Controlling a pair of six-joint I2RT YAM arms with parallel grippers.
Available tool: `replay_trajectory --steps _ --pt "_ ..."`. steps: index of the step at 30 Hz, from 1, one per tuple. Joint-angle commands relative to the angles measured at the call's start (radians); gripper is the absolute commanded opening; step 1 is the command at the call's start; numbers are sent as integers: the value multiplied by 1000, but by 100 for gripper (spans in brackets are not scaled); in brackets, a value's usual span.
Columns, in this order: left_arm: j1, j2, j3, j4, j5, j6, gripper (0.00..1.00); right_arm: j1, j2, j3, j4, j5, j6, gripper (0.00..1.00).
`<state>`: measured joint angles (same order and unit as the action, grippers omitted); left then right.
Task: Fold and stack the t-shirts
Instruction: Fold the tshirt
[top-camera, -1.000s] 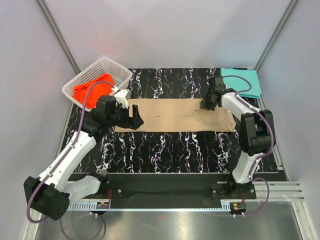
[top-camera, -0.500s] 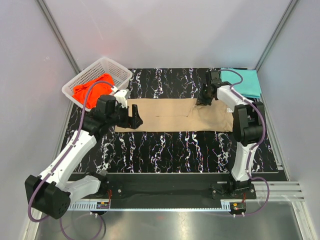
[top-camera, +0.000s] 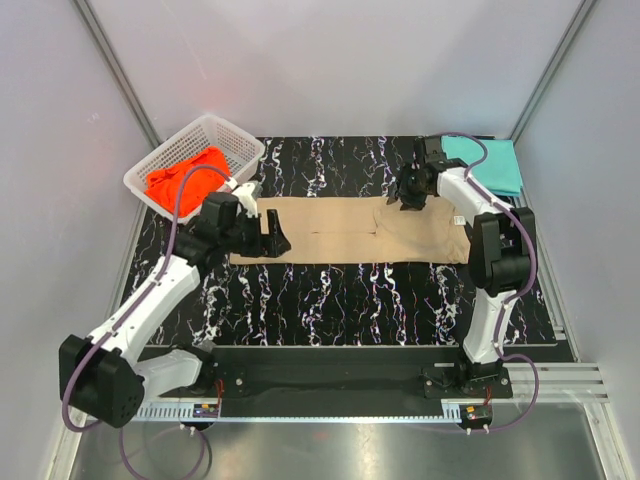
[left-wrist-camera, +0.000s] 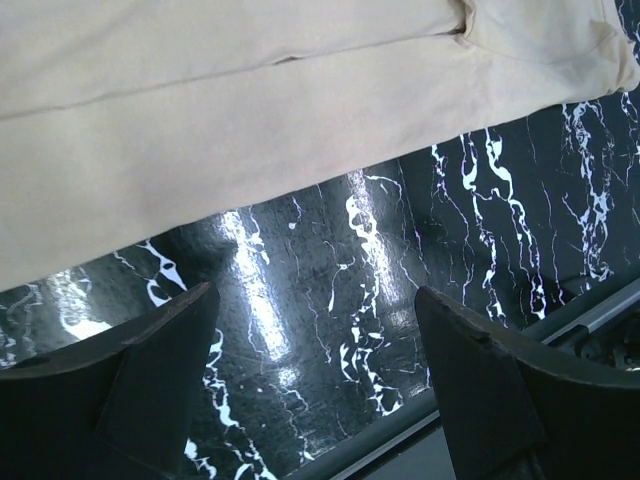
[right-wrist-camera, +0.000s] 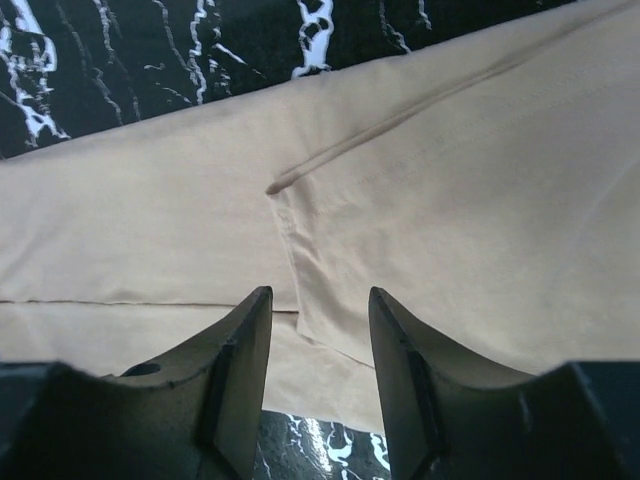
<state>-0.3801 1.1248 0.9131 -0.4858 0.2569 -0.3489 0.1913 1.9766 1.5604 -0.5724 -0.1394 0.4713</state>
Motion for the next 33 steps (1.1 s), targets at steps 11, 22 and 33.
replay_trajectory --steps 11,22,33 --pt "-11 371 21 199 -97 -211 86 -95 -173 -176 -185 242 196 50" --pt "-19 372 -59 165 -310 -237 87 -337 -332 -353 -239 359 292 51" --pt "-20 403 -34 167 -387 -291 87 -440 -364 -434 -184 331 366 52"
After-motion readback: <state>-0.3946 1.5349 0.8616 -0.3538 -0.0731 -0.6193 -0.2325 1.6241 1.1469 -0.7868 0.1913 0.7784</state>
